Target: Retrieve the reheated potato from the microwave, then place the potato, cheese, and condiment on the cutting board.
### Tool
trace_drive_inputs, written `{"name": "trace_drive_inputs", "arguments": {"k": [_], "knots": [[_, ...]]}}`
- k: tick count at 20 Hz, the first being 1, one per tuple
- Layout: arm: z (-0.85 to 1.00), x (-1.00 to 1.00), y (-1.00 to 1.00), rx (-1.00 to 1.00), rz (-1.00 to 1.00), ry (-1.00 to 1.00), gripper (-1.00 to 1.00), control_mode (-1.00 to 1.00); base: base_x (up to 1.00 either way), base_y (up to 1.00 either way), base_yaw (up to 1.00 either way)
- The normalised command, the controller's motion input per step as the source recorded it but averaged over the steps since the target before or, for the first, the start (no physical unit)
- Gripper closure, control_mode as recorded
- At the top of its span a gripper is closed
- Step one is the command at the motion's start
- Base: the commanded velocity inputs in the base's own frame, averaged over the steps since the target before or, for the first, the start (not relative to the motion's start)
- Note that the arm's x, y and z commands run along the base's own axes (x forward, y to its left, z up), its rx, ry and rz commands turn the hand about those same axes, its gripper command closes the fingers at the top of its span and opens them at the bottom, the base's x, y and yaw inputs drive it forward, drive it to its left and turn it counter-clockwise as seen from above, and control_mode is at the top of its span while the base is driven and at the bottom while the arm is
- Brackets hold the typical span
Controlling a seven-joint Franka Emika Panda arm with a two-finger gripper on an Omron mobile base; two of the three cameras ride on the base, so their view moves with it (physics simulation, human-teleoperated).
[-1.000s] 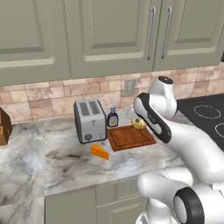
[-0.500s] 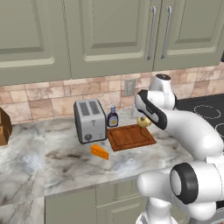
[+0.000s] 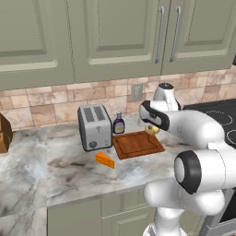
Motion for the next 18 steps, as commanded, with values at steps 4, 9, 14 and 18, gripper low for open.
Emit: {"name": "trace_drive_inputs", "arguments": {"k": [4,9,14,18], "knots": [[-0.32,0.45,-0.14,0.0,0.0,0.02,1.0,-1.0,0.0,0.0,0.0],[-0.31,0.42,-0.08,0.0,0.01,0.02,1.0,-1.0,0.0,0.0,0.0],[-0.31,0.15,0.0,0.0,0.0,0.03,1.0,-1.0,0.0,0.0,0.0],[-0.28,0.12,-0.02,0.0,0.0,0.02,1.0,-1.0,0.0,0.0,0.0]]}}
